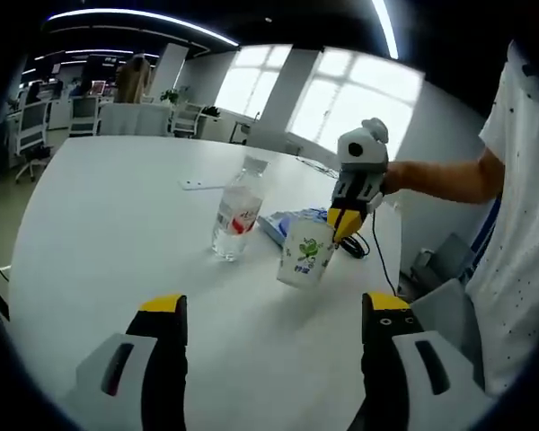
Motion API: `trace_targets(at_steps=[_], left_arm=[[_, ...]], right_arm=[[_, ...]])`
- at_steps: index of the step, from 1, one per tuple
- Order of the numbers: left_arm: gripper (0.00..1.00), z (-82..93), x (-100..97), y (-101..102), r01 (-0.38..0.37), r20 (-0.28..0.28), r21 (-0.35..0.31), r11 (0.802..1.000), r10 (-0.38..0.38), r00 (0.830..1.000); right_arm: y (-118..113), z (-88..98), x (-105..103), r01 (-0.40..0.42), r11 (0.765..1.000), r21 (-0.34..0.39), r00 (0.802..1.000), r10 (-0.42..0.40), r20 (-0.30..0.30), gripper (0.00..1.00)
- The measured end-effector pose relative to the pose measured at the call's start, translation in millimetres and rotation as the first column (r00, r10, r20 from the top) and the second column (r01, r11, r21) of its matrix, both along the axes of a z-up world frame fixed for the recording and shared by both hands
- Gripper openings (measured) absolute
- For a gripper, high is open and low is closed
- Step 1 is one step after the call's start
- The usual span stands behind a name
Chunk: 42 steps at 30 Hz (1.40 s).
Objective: Arrange the tabletop items into an orderly group along one side of the table until the central work area is clear of visible clutter.
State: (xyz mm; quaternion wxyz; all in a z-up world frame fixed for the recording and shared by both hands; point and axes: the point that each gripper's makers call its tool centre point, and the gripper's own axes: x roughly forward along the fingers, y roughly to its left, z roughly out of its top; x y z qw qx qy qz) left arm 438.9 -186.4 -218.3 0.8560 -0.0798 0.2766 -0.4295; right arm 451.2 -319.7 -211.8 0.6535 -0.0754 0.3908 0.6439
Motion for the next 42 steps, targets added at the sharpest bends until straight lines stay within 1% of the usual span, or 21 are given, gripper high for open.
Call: trace_targets(at_steps=[5, 6, 9, 12, 16, 18, 19, 21, 22, 24, 25, 26, 28, 31, 32, 34, 35, 36, 38, 40, 42], left_arm=[[0.81, 1.4, -1.6, -3, 0.011, 0.004, -0.001, 1.0, -0.011, 1.0], [0.81, 2.0, -1.7, -4, 0.013, 0.006, -0.002, 1.0, -0.013, 1.0], [0.81, 2.9, -2.1, -5, 0.016, 0.01, -0.004, 1.0, -0.016, 1.0], [0.81, 4.0, -2.7, -6, 0.02, 0.014, -0.006, 1.0, -0.02, 1.0], [0.81, 4.6, -3.1, -6, 0.015, 0.015, -0.009, 1.0, -0.015, 1.0], [0.81, 4.1, -3.6, -5, 0.012, 0.013, -0.01, 1.0, -0.012, 1.0], [0.81, 3.8, -4.1, -5, 0.012, 0.012, -0.009, 1.0, -0.011, 1.0], [0.81, 3.0, -4.5, -4, 0.009, 0.009, -0.01, 1.0, -0.009, 1.0], [0.81, 2.3, -4.3, -4, 0.007, 0.008, -0.011, 1.0, -0.007, 1.0], [0.81, 1.7, -3.9, -3, 0.004, 0.007, -0.011, 1.0, -0.004, 1.0], [0.81, 1.1, -3.5, -2, 0.002, 0.005, -0.011, 1.0, -0.002, 1.0], [0.81, 0.8, -3.3, -2, 0.001, 0.005, -0.01, 1.0, -0.001, 1.0], [0.81, 0.1, -2.6, -1, 0.0, 0.004, -0.009, 1.0, 0.0, 1.0], [0.81, -0.9, -1.2, 0, -0.004, 0.002, -0.011, 1.0, 0.004, 1.0], [0.81, -1.7, -1.0, 0, -0.005, 0.0, -0.01, 1.0, 0.005, 1.0], [0.81, -3.3, -0.9, 1, -0.006, -0.004, -0.009, 1.0, 0.006, 1.0], [0.81, -4.1, -1.1, 1, -0.007, -0.006, -0.008, 1.0, 0.007, 1.0], [0.81, -4.9, -1.2, 1, -0.007, -0.008, -0.007, 1.0, 0.007, 1.0], [0.81, -6.5, -1.5, 0, -0.007, -0.012, -0.005, 1.0, 0.007, 1.0], [0.81, -7.9, -2.2, -1, -0.004, -0.015, -0.003, 1.0, 0.004, 1.0], [0.81, -9.3, -2.5, -1, -0.004, -0.02, -0.004, 1.0, 0.004, 1.0]], right_arm=[[-13, 13.6, 11, 0.022, 0.999, -0.026, 0.999, -0.021, 0.05, 0.0], [-15, 15.5, 14, 0.026, 0.999, -0.041, 0.997, -0.023, 0.077, 0.0], [-22, 17.5, 22, 0.018, 0.997, -0.08, 0.992, -0.008, 0.125, 0.0], [-27, 20.7, 30, 0.021, 0.995, -0.101, 0.989, -0.006, 0.147, 0.0], [-34, 20.7, 44, 0.01, 0.987, -0.163, 0.978, 0.024, 0.205, 0.0], [-37, 19.4, 51, -0.001, 0.98, -0.198, 0.969, 0.049, 0.241, 0.0], [-37, 19.0, 53, 0.001, 0.979, -0.203, 0.968, 0.05, 0.244, 0.0], [-41, 15.6, 61, -0.005, 0.967, -0.254, 0.956, 0.079, 0.284, 0.0], [-40, 13.9, 65, -0.017, 0.961, -0.276, 0.946, 0.105, 0.308, 0.0], [-37, 10.9, 65, -0.022, 0.96, -0.279, 0.948, 0.109, 0.3, 0.0], [-38, 8.1, 70, -0.028, 0.955, -0.294, 0.941, 0.124, 0.315, 0.0], [-40, 3.7, 74, -0.037, 0.942, -0.333, 0.929, 0.156, 0.336, 0.0], [-44, -4.3, 78, -0.061, 0.917, -0.394, 0.909, 0.214, 0.358, 0.0], [-39, -10.3, 81, -0.069, 0.915, -0.397, 0.902, 0.227, 0.367, 0.0], [-38, -13.5, 83, -0.074, 0.91, -0.408, 0.895, 0.24, 0.375, 0.0], [-42, -20.1, 88, -0.092, 0.881, -0.464, 0.863, 0.303, 0.404, 0.0], [-42, -23.5, 88, -0.104, 0.871, -0.481, 0.853, 0.327, 0.407, 0.0], [-41, -26.8, 88, -0.113, 0.863, -0.492, 0.844, 0.344, 0.41, 0.0], [-41, -35.0, 87, -0.128, 0.848, -0.514, 0.834, 0.372, 0.408, 0.0], [-41, -41.7, 88, -0.143, 0.832, -0.536, 0.817, 0.404, 0.41, 0.0], [-42, -47.9, 89, -0.154, 0.82, -0.551, 0.808, 0.425, 0.407, 0.0]])
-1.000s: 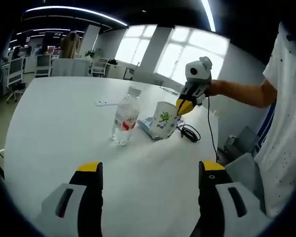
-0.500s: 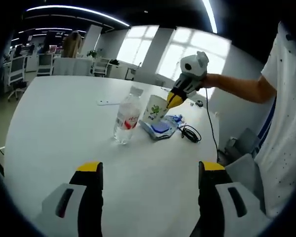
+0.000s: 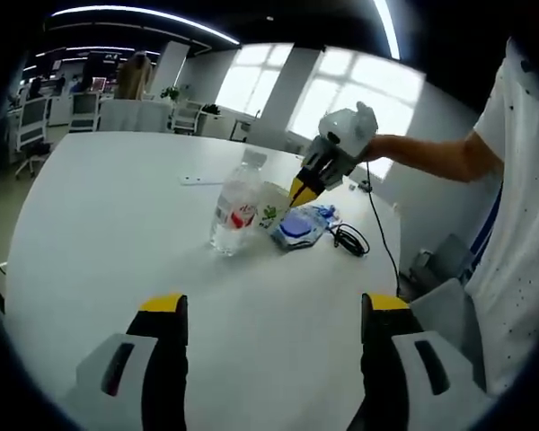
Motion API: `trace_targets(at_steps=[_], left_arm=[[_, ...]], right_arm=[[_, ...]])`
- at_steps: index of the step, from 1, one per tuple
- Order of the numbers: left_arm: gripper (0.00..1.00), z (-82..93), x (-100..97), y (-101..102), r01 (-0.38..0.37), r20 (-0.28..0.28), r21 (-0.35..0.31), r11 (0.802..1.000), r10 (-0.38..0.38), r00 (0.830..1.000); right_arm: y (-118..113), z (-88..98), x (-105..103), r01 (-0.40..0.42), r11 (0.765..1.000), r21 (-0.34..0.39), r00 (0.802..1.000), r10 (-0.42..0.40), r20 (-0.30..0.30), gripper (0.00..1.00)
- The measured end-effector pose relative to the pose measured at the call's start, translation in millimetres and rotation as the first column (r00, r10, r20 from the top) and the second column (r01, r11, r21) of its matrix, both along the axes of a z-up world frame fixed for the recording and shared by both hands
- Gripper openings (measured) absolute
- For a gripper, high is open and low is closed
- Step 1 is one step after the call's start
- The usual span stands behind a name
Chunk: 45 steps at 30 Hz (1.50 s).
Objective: Arrange the tabletop items into an orderly group along one side of the table until the central work area is clear of visible clutter.
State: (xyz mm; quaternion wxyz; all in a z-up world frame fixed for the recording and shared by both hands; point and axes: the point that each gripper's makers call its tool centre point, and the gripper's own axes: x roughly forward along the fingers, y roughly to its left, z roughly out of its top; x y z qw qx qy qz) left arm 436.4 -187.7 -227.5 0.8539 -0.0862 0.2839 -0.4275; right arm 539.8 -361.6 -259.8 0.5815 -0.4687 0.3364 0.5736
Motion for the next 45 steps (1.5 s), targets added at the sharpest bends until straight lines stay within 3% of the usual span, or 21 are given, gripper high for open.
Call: trace_targets(at_steps=[9, 19, 36, 45], left_arm=[[0.81, -2.6, 2.3, 0, -0.001, -0.007, -0.002, 1.0, 0.001, 1.0], [0.81, -4.8, 2.8, -2, 0.0, -0.014, -0.005, 1.0, -0.001, 1.0], [0.81, -5.7, 3.9, -7, 0.011, -0.018, -0.006, 1.0, -0.011, 1.0], [0.81, -6.2, 2.2, -8, 0.014, -0.019, -0.004, 1.0, -0.014, 1.0]], right_arm=[[5, -14.7, 4, -0.071, 0.997, -0.04, 0.997, 0.072, 0.019, 0.0], [4, -25.3, 4, -0.099, 0.993, -0.067, 0.995, 0.1, 0.022, 0.0], [7, -27.1, 1, -0.093, 0.995, -0.047, 0.996, 0.093, 0.005, 0.0], [6, -26.2, 1, -0.082, 0.996, -0.042, 0.996, 0.083, 0.017, 0.09]])
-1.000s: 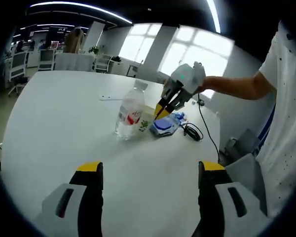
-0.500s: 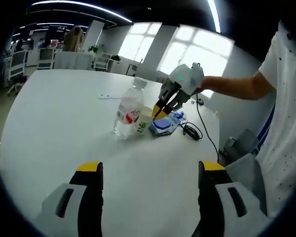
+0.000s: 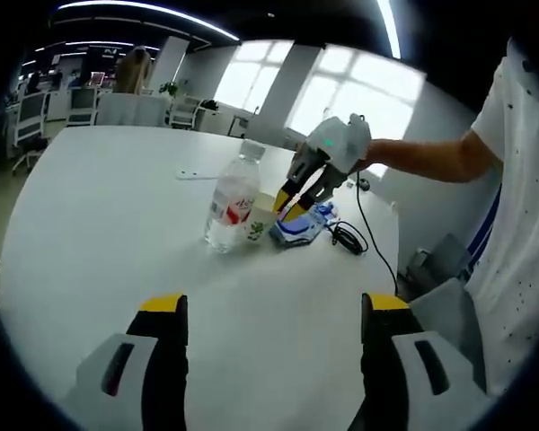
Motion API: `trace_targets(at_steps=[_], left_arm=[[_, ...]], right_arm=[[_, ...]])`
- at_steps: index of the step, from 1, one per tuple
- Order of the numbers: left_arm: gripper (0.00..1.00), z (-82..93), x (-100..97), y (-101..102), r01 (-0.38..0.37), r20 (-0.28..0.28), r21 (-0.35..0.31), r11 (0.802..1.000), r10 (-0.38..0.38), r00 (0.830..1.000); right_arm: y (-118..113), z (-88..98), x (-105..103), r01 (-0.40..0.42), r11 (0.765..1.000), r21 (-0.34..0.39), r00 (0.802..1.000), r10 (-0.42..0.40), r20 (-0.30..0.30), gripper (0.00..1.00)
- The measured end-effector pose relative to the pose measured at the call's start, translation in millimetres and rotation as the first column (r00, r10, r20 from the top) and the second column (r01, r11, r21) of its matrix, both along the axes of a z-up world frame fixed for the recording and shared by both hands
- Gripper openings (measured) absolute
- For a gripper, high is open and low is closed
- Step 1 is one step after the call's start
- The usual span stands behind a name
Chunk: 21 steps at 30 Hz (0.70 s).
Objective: Arrange the tabletop items into an orderly group along one side of the table until the central work area is clear of visible clutter.
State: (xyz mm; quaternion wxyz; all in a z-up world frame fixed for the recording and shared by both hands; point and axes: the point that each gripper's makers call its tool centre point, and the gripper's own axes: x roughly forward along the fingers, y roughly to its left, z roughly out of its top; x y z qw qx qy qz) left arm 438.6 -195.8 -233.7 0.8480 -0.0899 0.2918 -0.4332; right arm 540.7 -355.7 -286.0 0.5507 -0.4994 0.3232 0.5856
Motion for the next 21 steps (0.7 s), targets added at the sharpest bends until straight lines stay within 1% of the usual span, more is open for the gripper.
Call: trace_targets(at_steps=[7, 11, 13, 16, 19, 21], left_arm=[[0.81, 1.4, 0.3, -2, 0.005, 0.004, 0.001, 1.0, -0.005, 1.0], [0.81, 3.9, 0.5, -4, 0.009, 0.009, 0.002, 1.0, -0.009, 1.0], [0.81, 5.2, 0.5, -4, 0.011, 0.012, 0.002, 1.0, -0.011, 1.0], [0.82, 6.9, 0.6, -5, 0.016, 0.016, 0.005, 1.0, -0.016, 1.0], [0.82, 8.6, 0.7, -6, 0.019, 0.019, 0.008, 1.0, -0.019, 1.0], [0.82, 10.2, 0.8, -7, 0.021, 0.023, 0.011, 1.0, -0.021, 0.999]], right_arm=[[0, 6.0, 0, 0.032, 0.999, 0.03, 0.999, -0.033, 0.006, 0.19], [1, 12.5, -3, 0.092, 0.992, 0.083, 0.996, -0.091, -0.014, 0.24], [0, 16.4, -4, 0.119, 0.987, 0.104, 0.993, -0.118, -0.018, 0.28], [-2, 20.1, -4, 0.151, 0.981, 0.126, 0.989, -0.149, -0.026, 0.31], [-2, 25.5, -8, 0.209, 0.963, 0.168, 0.978, -0.204, -0.051, 0.34], [-5, 26.8, -10, 0.231, 0.955, 0.183, 0.973, -0.224, -0.058, 0.37]])
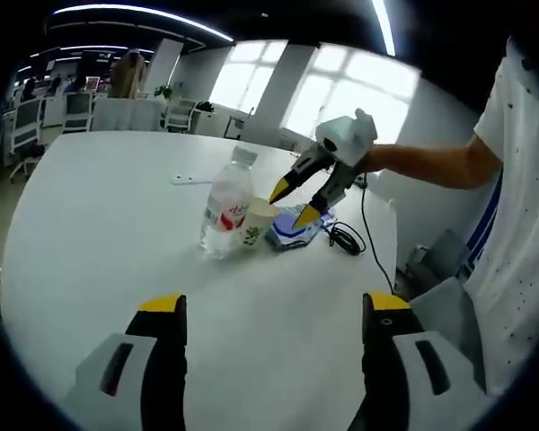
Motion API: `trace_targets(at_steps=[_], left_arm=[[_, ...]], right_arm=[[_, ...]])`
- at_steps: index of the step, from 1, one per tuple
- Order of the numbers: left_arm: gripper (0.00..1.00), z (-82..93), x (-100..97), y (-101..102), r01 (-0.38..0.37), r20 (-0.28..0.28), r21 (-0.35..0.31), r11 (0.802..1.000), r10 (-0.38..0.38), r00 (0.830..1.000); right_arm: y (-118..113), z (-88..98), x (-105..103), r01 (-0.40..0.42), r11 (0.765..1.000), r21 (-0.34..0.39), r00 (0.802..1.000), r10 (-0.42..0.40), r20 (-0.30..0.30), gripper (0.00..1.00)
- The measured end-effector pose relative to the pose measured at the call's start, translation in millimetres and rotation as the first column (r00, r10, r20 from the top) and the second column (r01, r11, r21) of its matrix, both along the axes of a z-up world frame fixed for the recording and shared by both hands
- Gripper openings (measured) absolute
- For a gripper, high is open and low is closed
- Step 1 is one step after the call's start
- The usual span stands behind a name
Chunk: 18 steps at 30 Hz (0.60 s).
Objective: Arrange the tabletop items into an orderly group along one side of the table until the central work area is clear of visible clutter.
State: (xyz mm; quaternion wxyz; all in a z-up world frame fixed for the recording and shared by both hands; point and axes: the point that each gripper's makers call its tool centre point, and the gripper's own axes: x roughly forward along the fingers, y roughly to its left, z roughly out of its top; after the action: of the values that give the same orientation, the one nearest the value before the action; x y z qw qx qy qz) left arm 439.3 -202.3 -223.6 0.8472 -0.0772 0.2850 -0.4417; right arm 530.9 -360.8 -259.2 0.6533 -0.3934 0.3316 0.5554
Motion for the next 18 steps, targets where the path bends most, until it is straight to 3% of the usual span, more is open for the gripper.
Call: trace_targets(at_steps=[9, 18], left_arm=[[0.83, 8.1, -2.4, -4, 0.014, 0.018, 0.009, 1.0, -0.014, 1.0], [0.84, 19.4, -4.7, -7, 0.033, 0.037, 0.02, 0.999, -0.033, 0.999]], right_arm=[[-5, 14.1, -9, 0.121, 0.988, 0.098, 0.992, -0.119, -0.029, 0.45], [-17, 32.2, -19, 0.229, 0.957, 0.178, 0.973, -0.223, -0.05, 0.48]])
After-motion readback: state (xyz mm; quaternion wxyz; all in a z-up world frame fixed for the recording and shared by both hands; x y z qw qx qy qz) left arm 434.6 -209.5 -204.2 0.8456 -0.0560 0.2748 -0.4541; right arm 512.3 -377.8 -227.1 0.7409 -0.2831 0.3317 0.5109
